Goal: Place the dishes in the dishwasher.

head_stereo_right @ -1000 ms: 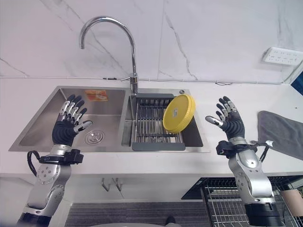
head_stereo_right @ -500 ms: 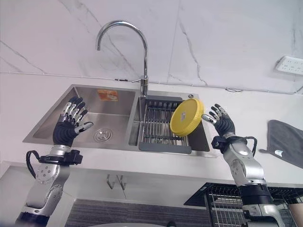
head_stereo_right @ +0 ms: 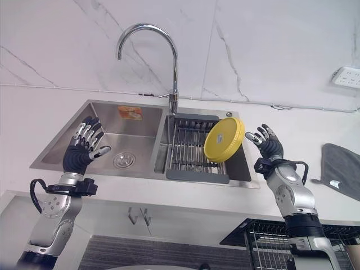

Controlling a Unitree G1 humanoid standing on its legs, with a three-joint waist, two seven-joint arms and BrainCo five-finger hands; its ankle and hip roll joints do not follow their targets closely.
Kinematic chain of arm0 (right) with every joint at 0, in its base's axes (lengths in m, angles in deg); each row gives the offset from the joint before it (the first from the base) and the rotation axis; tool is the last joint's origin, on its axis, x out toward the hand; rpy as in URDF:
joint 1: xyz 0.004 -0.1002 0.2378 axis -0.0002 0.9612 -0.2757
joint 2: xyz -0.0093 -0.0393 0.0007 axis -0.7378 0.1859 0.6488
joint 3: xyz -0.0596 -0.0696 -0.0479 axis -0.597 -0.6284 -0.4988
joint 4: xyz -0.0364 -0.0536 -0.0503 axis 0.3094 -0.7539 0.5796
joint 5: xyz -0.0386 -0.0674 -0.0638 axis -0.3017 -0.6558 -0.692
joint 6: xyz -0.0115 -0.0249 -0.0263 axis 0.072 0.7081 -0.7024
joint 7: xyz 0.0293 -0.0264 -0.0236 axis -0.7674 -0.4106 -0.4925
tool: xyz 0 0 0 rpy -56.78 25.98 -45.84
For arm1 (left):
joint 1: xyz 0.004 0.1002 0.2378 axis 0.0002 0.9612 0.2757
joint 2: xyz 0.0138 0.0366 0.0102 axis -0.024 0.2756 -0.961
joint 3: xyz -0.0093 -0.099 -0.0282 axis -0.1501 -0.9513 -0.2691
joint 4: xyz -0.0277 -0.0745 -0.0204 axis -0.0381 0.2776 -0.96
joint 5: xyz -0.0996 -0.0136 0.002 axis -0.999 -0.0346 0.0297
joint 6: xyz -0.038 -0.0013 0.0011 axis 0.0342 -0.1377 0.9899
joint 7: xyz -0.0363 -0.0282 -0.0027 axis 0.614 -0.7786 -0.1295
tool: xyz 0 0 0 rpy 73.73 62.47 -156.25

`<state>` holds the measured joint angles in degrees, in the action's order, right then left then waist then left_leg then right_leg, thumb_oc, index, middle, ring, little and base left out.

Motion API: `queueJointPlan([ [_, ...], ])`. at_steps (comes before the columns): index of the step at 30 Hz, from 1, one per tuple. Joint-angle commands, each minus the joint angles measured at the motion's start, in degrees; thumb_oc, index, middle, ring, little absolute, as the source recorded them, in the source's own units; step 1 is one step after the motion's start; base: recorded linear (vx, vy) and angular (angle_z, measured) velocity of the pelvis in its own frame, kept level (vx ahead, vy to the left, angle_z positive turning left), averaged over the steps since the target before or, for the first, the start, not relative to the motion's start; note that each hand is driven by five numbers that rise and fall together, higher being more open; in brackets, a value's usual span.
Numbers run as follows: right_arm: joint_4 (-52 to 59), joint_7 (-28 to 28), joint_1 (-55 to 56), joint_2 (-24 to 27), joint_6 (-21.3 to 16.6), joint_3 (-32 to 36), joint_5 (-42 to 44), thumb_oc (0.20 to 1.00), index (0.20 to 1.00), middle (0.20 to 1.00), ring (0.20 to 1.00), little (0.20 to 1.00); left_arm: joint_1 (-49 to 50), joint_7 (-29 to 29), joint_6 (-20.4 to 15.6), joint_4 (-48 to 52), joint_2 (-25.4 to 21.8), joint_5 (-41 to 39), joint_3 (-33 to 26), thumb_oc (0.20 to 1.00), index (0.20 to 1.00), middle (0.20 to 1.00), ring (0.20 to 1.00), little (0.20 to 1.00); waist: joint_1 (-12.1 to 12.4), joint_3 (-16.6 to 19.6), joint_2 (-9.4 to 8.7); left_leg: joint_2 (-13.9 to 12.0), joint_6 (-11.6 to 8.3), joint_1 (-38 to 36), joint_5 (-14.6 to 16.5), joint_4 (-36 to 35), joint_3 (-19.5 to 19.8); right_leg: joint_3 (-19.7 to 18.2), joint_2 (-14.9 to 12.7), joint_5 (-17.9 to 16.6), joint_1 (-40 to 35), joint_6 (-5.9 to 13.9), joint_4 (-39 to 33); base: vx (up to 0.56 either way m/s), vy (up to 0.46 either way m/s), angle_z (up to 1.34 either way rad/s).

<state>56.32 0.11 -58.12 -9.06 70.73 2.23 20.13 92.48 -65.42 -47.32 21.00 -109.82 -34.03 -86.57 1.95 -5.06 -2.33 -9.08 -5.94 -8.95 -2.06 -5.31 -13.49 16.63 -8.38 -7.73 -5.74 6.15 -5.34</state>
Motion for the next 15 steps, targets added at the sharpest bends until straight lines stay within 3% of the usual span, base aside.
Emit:
queueJointPlan([
  [1,-2.38,-1.43,-7.51,3.47,0.13,0.83,7.9,1.0,1.0,1.0,1.0,1.0,-4.94,0.74,-2.85,0.15,-2.05,1.17,2.34,1.0,1.0,1.0,1.0,1.0,0.81,-0.85,0.72,-2.32,-0.82,-0.82,1.94,0.31,0.97,1.01,-1.56,6.05,-4.04,1.27,0.34,0.0,0.0,0.0],
  [15,-8.93,-4.37,-11.89,5.55,2.74,-0.08,13.9,1.0,1.0,1.0,1.0,1.0,-5.0,0.88,-2.77,-0.57,-2.79,0.89,2.91,1.0,1.0,1.0,1.0,1.0,1.54,-0.34,0.68,-2.24,-0.99,-1.0,1.87,0.31,1.02,1.46,-1.4,6.23,-4.29,1.08,0.34,-0.01,0.006,0.02],
])
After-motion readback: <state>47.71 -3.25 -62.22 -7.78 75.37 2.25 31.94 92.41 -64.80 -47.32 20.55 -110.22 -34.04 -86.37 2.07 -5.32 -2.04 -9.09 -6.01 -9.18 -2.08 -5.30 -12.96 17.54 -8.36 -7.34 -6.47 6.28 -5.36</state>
